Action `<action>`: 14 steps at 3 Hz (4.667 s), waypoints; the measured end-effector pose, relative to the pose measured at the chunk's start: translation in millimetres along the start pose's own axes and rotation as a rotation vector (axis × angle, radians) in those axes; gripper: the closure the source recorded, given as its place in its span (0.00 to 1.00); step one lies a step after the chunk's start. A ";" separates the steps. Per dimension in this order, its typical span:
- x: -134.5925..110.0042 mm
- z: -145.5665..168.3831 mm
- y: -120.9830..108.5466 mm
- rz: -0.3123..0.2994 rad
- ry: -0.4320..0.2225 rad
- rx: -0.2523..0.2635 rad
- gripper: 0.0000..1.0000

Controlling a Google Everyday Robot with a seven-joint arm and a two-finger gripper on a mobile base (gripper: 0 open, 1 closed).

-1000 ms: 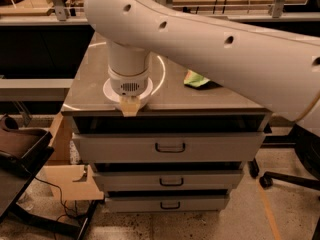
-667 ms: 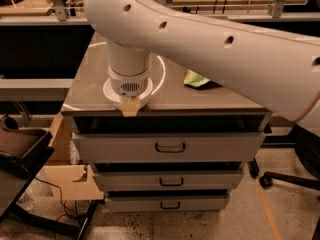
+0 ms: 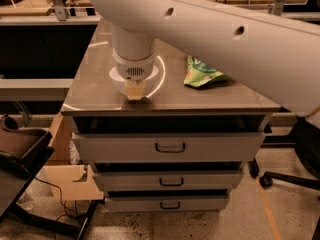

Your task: Move white bowl near orange

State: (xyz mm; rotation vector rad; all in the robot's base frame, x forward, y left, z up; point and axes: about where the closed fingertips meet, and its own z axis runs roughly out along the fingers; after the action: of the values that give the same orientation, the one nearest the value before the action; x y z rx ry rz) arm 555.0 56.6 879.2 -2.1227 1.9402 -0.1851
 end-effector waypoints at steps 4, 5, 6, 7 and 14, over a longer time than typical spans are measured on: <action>21.1 -44.7 -168.4 -0.053 0.151 0.265 1.00; 24.6 -34.8 -218.8 -0.043 0.161 0.324 1.00; 24.8 -34.1 -219.3 -0.043 0.161 0.325 1.00; 48.9 -24.2 -236.9 -0.026 0.140 0.367 1.00; 121.5 74.1 -357.6 -0.081 0.024 0.532 1.00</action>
Offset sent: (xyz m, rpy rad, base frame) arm 0.0952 -0.0370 0.0873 -0.0703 -0.2405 -0.0765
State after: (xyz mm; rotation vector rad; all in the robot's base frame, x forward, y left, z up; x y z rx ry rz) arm 929.7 -29.3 896.6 -1.8414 1.5854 -0.6633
